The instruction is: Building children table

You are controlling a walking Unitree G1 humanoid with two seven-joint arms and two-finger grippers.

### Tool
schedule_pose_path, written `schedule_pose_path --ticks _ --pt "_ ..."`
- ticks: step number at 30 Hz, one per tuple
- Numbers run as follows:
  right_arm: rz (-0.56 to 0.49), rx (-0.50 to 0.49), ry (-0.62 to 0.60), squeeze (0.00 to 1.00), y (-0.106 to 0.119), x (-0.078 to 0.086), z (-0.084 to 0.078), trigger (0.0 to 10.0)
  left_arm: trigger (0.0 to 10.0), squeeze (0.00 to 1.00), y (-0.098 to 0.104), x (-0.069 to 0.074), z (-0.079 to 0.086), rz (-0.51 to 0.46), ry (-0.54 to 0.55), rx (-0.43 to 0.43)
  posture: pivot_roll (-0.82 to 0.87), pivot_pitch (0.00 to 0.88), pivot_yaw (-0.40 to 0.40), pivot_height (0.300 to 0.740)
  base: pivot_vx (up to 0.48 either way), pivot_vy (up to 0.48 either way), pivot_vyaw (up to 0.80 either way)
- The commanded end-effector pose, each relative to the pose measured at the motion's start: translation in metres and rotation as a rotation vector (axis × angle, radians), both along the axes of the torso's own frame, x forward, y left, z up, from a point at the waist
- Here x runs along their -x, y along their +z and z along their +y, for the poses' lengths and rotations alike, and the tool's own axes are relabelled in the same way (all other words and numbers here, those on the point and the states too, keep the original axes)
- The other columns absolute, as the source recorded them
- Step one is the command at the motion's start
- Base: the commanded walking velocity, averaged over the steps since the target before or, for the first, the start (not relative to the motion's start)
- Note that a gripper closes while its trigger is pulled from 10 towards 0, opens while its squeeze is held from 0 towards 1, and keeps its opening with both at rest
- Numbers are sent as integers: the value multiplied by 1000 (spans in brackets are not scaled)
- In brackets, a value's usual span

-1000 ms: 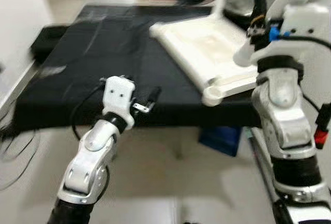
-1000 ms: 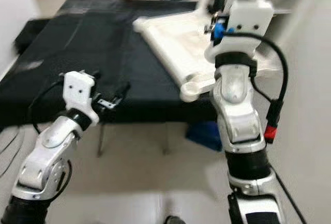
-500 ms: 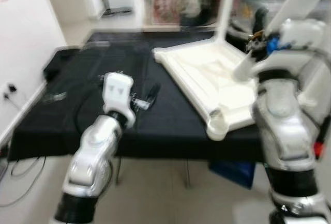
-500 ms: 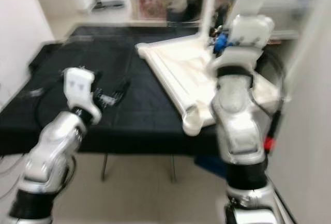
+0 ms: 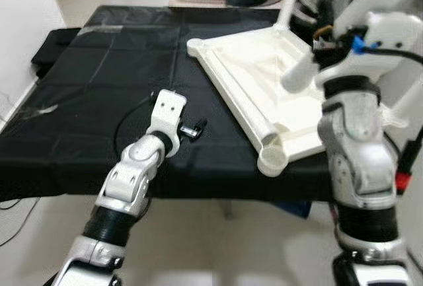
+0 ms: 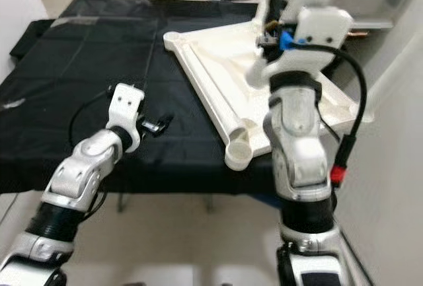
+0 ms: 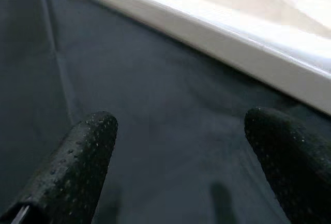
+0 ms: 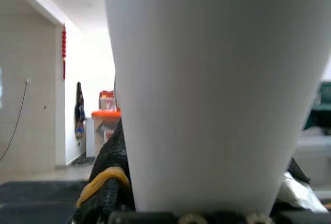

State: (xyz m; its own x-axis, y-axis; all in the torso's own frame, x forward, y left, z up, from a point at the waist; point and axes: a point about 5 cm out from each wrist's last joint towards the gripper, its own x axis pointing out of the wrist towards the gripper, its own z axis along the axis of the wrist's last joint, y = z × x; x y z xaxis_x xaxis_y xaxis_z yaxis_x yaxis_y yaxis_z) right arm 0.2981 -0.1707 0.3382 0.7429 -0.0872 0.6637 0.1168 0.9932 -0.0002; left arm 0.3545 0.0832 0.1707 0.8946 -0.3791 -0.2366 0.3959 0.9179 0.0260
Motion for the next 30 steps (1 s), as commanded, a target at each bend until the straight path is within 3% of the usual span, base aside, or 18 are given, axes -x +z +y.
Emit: schedule_pose_path --ticks 1,3,6,10,14,18,24,30 --pt "-27 -1 -23 0 9 2 -5 10000 10000 0 -4 -8 -11 84 -3 25 132 119 -7 740 0 0 0" --pt "-34 1 -24 0 11 2 -5 10000 10000 0 -2 -14 -16 101 -13 21 133 130 3 740 0 0 0" --pt "-55 -4 -6 0 19 4 -3 10000 10000 0 8 -29 -30 183 -6 128 128 147 16 740 0 0 0" --pt "-62 -10 16 0 23 7 -1 10000 10000 0 20 -37 -42 190 -60 135 122 155 36 740 0 0 0" --pt "-48 -16 18 0 21 11 -2 10000 10000 0 28 -43 -51 233 -32 170 121 185 75 740 0 0 0" --pt "-34 -20 8 0 17 16 -1 10000 10000 0 32 -43 -59 263 -30 202 122 207 115 740 0 0 0" --pt "-8 -40 -17 0 10 23 0 10000 10000 0 43 -34 -91 366 -107 322 130 228 170 740 0 0 0" --pt "-3 -50 -32 0 8 26 -1 10000 10000 0 56 -28 -110 403 -173 342 141 220 195 740 0 0 0"
